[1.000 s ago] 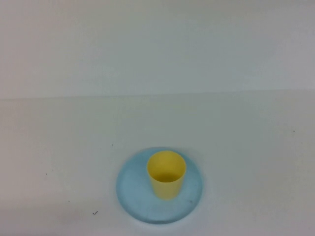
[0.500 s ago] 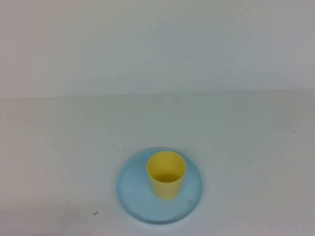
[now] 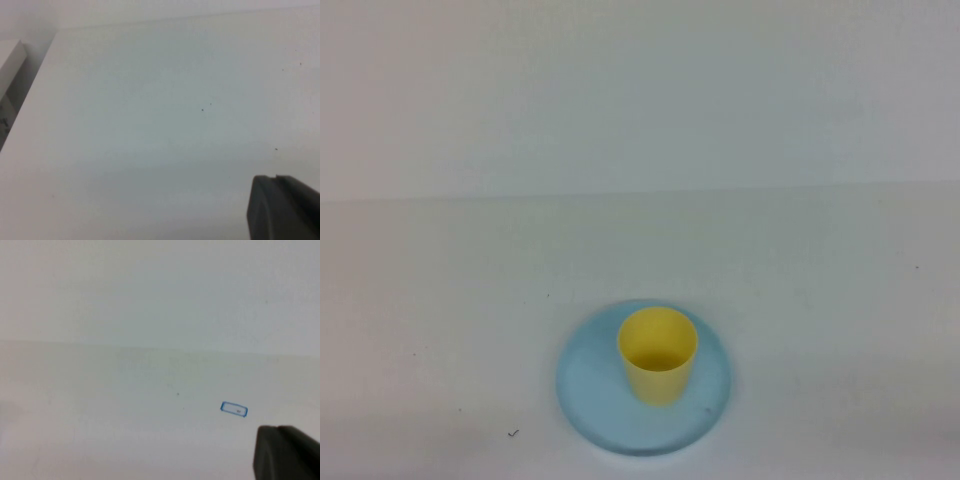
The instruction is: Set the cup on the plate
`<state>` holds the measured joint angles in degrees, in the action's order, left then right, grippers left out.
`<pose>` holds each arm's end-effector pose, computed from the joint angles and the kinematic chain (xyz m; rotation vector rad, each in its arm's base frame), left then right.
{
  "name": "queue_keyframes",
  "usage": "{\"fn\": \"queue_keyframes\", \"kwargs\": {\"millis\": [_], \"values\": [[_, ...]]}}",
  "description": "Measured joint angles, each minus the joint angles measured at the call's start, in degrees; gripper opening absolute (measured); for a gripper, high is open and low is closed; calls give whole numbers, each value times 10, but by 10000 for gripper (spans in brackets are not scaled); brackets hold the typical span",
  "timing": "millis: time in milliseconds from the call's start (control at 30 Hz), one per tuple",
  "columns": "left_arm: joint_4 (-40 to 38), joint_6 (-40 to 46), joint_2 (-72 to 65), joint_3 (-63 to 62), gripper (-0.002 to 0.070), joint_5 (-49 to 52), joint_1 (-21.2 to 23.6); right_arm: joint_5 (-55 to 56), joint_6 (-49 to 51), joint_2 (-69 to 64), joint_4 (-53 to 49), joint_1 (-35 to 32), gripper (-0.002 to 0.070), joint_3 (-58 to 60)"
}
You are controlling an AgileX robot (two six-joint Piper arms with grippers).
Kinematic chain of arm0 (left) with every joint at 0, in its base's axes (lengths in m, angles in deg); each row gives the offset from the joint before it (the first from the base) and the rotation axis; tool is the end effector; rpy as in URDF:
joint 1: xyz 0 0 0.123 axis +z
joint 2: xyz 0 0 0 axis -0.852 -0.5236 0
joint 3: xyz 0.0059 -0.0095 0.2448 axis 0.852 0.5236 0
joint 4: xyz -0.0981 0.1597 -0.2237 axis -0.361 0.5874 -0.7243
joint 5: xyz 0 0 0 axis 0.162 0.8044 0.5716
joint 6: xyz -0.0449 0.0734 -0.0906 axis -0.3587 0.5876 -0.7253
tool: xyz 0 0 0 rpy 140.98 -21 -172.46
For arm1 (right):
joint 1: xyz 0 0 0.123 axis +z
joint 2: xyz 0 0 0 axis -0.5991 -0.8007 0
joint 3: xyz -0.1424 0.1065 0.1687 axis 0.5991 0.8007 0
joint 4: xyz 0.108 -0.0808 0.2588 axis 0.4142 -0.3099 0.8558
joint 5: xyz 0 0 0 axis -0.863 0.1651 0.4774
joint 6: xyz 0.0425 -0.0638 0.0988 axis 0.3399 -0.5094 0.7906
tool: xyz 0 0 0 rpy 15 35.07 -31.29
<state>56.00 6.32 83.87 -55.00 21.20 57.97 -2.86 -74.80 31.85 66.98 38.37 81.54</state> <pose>0.1663 -0.0013 0.1714 0.0689 1.8449 0.0409 0.1687 0.0044 0.2228 -0.0761 1.6823 -0.0298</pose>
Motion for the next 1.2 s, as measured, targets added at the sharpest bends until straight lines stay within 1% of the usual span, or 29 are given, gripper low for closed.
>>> {"fn": "queue_keyframes", "kwargs": {"millis": [167, 367, 467, 500, 667, 1200], "values": [[0, 0, 0, 0, 0, 0, 0, -2, 0, 28, 4, -9, 2, 42], [0, 0, 0, 0, 0, 0, 0, -20, 0, 31, 19, -11, 2, 82], [0, 0, 0, 0, 0, 0, 0, -30, 1, 31, 22, -11, 2, 83], [0, 0, 0, 0, 0, 0, 0, -38, 1, 31, 22, -11, 22, 83], [0, 0, 0, 0, 0, 0, 0, -50, 1, 31, 14, -11, 6, 83], [0, 0, 0, 0, 0, 0, 0, -52, 1, 32, 13, -11, 2, 83]]}}
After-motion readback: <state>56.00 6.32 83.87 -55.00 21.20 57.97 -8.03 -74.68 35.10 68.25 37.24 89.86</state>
